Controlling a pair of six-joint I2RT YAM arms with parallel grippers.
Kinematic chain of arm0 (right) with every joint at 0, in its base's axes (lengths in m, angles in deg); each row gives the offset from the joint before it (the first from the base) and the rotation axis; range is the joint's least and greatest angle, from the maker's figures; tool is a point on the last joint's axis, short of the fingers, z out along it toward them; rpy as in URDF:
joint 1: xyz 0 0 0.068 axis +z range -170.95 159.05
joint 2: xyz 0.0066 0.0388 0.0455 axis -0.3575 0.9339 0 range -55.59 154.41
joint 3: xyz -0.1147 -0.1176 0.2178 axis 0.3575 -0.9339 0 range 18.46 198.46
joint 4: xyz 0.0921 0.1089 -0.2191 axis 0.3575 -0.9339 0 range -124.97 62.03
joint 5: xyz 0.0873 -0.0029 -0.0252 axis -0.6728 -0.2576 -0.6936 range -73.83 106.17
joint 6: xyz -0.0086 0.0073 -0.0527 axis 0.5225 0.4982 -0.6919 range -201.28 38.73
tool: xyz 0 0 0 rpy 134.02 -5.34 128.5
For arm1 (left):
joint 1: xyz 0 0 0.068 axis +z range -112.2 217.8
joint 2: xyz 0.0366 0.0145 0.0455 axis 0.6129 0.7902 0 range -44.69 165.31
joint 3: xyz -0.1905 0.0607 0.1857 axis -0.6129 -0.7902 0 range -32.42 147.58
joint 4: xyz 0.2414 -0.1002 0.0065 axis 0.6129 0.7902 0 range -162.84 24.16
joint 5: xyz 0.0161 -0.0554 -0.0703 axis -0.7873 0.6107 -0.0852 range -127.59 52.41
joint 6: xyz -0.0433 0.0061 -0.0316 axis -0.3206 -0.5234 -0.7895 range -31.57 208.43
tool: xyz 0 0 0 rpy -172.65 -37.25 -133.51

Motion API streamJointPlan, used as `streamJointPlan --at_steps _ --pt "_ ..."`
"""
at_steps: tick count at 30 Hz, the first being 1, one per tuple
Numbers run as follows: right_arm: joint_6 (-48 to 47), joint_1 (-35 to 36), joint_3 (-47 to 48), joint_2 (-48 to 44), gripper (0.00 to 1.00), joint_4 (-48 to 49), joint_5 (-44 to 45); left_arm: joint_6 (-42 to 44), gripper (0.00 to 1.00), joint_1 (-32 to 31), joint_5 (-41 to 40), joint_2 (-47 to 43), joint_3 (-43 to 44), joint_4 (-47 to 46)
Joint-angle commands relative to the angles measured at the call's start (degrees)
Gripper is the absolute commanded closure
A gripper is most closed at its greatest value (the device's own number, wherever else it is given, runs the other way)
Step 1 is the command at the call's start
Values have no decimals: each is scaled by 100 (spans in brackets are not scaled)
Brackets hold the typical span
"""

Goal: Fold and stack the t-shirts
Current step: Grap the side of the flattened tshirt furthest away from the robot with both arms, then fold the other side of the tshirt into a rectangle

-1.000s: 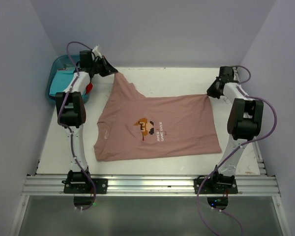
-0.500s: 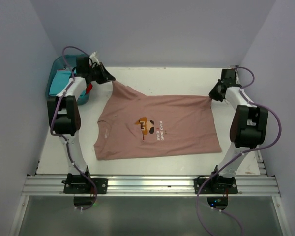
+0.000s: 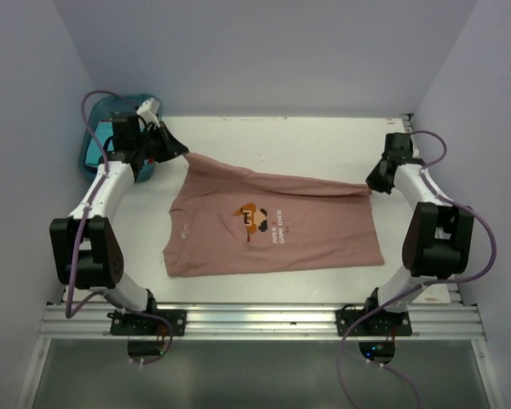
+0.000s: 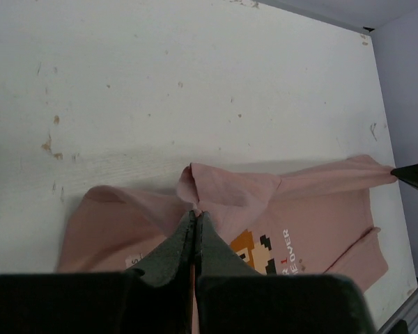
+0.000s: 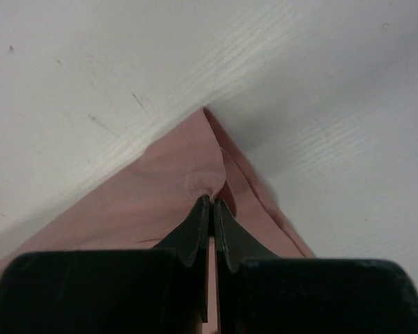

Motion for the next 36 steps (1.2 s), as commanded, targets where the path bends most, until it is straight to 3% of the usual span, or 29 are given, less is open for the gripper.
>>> streamJointPlan --at_steps 1,13,36 --pt "118 0 -138 -505 100 -530 308 228 100 42 -303 -587 -490 321" --pt "13 70 -946 -1428 100 -945 212 360 100 24 -839 -1634 -1528 1200" --pt "22 96 -1325 -1446 100 -1165 475 237 100 -37 -936 -2856 -2531 2106"
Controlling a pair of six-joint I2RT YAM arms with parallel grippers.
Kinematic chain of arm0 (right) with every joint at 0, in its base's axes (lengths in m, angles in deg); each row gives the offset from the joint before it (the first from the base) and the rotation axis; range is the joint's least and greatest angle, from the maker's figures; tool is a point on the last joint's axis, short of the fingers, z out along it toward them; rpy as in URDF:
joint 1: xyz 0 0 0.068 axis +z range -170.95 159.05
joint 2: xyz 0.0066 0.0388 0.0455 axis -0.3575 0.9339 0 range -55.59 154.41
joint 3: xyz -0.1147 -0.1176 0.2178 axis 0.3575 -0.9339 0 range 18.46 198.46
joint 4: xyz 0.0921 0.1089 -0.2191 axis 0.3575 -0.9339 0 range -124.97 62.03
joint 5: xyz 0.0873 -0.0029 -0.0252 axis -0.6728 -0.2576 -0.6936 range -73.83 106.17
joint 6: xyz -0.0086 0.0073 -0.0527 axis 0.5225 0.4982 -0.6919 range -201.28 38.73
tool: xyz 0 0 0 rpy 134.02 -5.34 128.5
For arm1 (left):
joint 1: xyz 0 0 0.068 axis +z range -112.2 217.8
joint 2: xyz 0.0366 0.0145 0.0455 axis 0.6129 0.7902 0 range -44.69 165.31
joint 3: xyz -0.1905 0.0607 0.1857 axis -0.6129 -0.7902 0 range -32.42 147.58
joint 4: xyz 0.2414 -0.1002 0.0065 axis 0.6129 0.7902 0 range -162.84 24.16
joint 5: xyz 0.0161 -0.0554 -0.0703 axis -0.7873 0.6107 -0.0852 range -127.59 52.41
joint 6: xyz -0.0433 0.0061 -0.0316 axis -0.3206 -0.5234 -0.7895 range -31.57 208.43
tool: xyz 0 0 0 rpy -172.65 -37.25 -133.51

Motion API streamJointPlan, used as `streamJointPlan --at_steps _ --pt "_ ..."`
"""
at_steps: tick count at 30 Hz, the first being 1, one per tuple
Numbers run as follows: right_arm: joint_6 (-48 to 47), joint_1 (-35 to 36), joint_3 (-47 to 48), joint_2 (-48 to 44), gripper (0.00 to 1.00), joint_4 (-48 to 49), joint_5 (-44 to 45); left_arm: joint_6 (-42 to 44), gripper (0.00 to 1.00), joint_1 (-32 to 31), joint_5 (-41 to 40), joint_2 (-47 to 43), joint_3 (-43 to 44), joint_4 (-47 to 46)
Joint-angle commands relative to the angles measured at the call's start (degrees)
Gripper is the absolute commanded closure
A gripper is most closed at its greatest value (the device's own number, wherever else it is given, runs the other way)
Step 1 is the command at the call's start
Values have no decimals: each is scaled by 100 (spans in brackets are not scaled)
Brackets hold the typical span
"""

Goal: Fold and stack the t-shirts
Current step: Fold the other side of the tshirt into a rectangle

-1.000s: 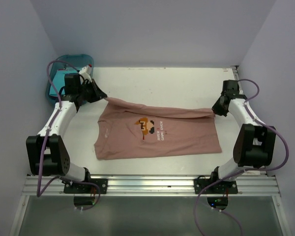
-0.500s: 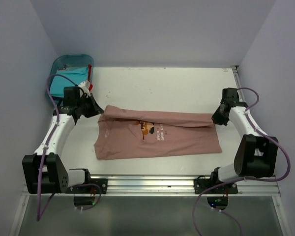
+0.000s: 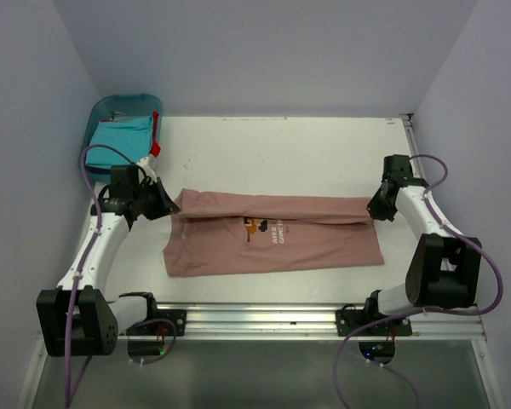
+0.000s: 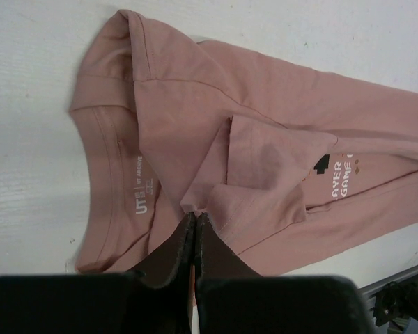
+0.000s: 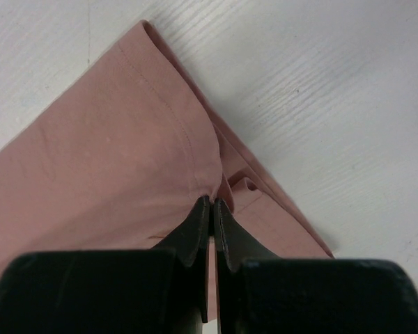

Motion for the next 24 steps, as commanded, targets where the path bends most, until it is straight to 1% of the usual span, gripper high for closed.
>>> streamJointPlan --at_steps 1,7,12,19,24 --pt "-9 11 -46 -45 100 -43 228 1 100 -15 36 -278 -144 126" --pt "26 11 -134 104 100 44 246 27 100 -24 19 -375 -364 205" --pt "79 3 -64 227 100 115 281 44 100 -42 1 -384 -400 179" --pt "88 11 -230 324 100 203 299 106 100 -42 -34 -392 -514 249" --pt "79 20 -266 245 100 177 290 -61 100 -42 -131 -454 -558 538"
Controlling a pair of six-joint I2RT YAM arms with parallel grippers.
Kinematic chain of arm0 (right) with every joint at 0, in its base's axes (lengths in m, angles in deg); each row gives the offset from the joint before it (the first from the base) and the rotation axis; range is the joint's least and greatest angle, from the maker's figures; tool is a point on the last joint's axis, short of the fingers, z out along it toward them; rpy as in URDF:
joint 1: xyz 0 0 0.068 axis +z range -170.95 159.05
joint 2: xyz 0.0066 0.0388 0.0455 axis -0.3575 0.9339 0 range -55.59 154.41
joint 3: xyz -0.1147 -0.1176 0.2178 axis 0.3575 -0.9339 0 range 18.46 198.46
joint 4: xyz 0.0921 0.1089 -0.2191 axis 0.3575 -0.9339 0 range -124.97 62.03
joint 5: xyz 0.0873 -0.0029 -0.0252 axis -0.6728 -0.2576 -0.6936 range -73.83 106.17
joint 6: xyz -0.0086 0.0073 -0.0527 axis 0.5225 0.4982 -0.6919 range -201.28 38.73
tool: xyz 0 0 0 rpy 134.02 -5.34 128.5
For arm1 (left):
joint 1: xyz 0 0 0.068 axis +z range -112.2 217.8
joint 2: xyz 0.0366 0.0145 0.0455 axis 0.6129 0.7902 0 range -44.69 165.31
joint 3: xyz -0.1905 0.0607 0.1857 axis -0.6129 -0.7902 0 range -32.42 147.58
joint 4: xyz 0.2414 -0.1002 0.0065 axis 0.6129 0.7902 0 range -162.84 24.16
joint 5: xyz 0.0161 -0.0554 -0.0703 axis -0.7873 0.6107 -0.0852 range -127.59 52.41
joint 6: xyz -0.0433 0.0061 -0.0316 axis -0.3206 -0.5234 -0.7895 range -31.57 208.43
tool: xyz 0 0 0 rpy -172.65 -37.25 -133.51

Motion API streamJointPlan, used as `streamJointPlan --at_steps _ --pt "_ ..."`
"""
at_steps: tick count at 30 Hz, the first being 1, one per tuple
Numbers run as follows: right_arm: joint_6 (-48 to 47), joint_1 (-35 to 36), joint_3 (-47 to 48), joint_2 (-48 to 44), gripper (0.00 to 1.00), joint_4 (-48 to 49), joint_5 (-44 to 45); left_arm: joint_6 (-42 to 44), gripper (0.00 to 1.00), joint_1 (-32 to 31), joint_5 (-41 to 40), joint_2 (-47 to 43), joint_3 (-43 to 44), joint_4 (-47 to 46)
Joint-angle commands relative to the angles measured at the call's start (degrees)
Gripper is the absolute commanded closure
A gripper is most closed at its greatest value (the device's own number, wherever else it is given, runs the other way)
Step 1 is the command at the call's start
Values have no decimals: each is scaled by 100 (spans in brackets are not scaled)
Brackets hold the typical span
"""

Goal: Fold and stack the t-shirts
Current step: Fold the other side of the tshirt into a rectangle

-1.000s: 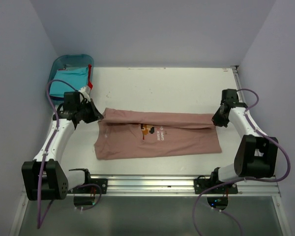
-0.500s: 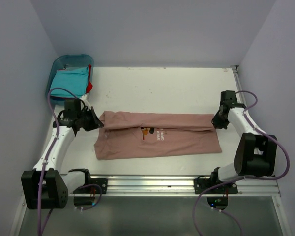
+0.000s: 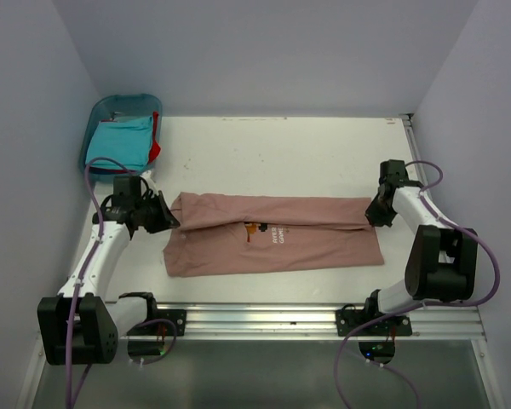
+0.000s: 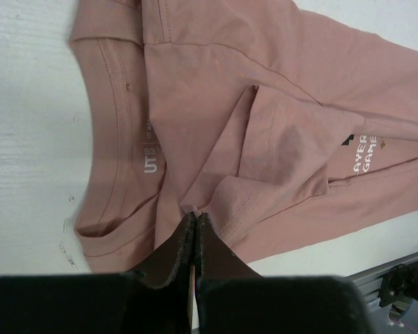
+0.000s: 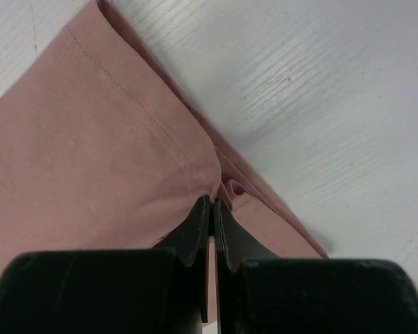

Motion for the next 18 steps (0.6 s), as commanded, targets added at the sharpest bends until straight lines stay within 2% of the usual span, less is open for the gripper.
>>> streamJointPlan --at_steps 1,3,6,7,8,9,10,12,15,18 --pt "53 18 -23 -67 100 83 185 -109 100 -31 -67 -135 -33 287" --pt "53 18 -6 -85 100 39 203 -136 100 -31 -15 -135 -86 358" --pt "53 18 21 -129 73 -23 106 -153 97 -31 -14 -187 -182 525" --pt "44 18 47 -155 60 -40 80 -153 90 -39 -14 -214 -191 621" --pt "44 18 56 -182 54 -75 45 -162 83 -40 -58 -292 -191 674" --pt "53 27 82 -217 50 -163 44 -180 67 -40 -111 -345 -174 744" --pt "62 18 134 -321 43 -216 53 -223 61 -31 -172 -467 -130 902" --pt "62 27 222 -567 37 -330 36 -293 0 -40 -321 -617 89 1095" --pt "70 27 337 -814 33 -418 -26 -434 0 -39 -454 -942 493 1062" --pt "79 27 504 -1008 34 -349 -166 -592 0 -39 -393 -1206 652 485"
